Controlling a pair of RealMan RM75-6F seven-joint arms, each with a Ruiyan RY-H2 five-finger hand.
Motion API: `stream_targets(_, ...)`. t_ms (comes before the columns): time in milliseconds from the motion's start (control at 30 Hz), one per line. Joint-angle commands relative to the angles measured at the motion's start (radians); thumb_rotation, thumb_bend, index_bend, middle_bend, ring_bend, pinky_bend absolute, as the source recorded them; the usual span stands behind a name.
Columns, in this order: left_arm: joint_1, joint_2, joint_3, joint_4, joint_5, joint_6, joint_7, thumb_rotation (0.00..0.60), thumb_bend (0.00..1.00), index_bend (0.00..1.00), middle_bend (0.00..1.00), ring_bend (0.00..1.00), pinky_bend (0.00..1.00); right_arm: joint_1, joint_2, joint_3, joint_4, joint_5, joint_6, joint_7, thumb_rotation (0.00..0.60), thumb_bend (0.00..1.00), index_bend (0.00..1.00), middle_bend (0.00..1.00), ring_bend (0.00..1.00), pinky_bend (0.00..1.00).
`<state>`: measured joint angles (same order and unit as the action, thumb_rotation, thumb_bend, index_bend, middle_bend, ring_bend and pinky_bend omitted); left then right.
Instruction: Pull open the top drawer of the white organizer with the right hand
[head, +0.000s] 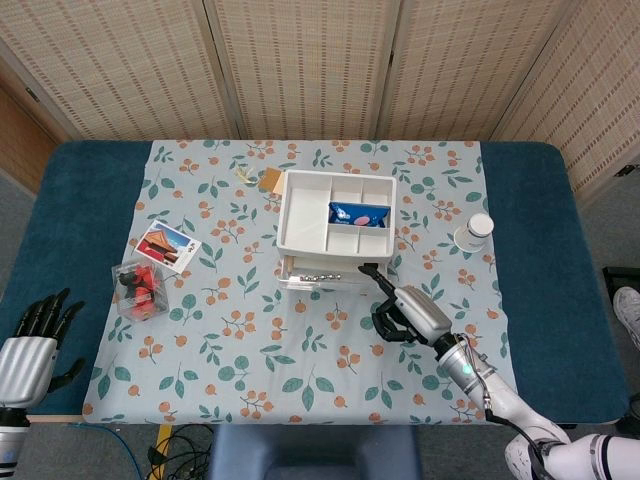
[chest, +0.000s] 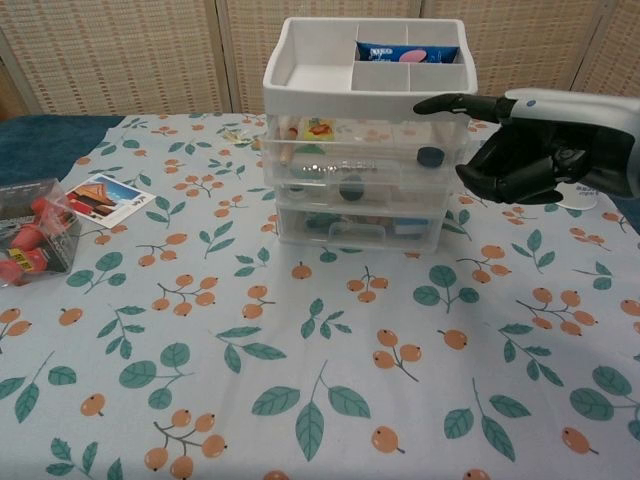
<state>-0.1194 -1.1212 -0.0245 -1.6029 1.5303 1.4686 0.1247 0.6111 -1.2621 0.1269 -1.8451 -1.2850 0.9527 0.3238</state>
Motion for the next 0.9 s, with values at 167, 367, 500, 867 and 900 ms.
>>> stream_targets(167, 0.001, 0.003, 0.0, -0.007, 0.001, 0.002, 0.007, 0.6, 0.23, 0.13, 0.02, 0.01, 0.08, 0.02, 0.006, 0.007, 0.004, 0.043, -0.05, -0.043, 0.6, 0.62, 0.05, 0.88, 0.98, 0.93)
stream_targets(367, 0.001, 0.003, 0.001, -0.009, 0.0, 0.001, 0.009, 0.6, 0.23, 0.13, 0.02, 0.01, 0.08, 0.024, 0.005, 0.012, 0.004, 0.06, -0.063, -0.063, 0.6, 0.62, 0.18, 0.89, 0.99, 0.93)
stream_targets(500, 0.001, 0.001, 0.001, -0.006, -0.004, -0.002, 0.01, 0.6, 0.23, 0.13, 0.02, 0.01, 0.08, 0.023, 0.004, 0.014, 0.002, 0.066, -0.067, -0.068, 0.6, 0.62, 0.21, 0.89, 0.99, 0.93)
stream_targets(867, 0.001, 0.002, 0.001, -0.005, -0.003, 0.0, 0.011, 0.6, 0.23, 0.13, 0.02, 0.01, 0.08, 0.003, 0.022, -0.002, -0.033, 0.017, -0.064, -0.045, 0.6, 0.62, 0.23, 0.89, 0.99, 0.93)
stream_targets(900, 0.002, 0.001, 0.001, -0.005, -0.003, 0.0, 0.012, 0.6, 0.23, 0.13, 0.02, 0.01, 0.08, 0.0, 0.025, -0.004, -0.037, 0.01, -0.063, -0.043, 0.6, 0.62, 0.23, 0.89, 0.99, 0.93)
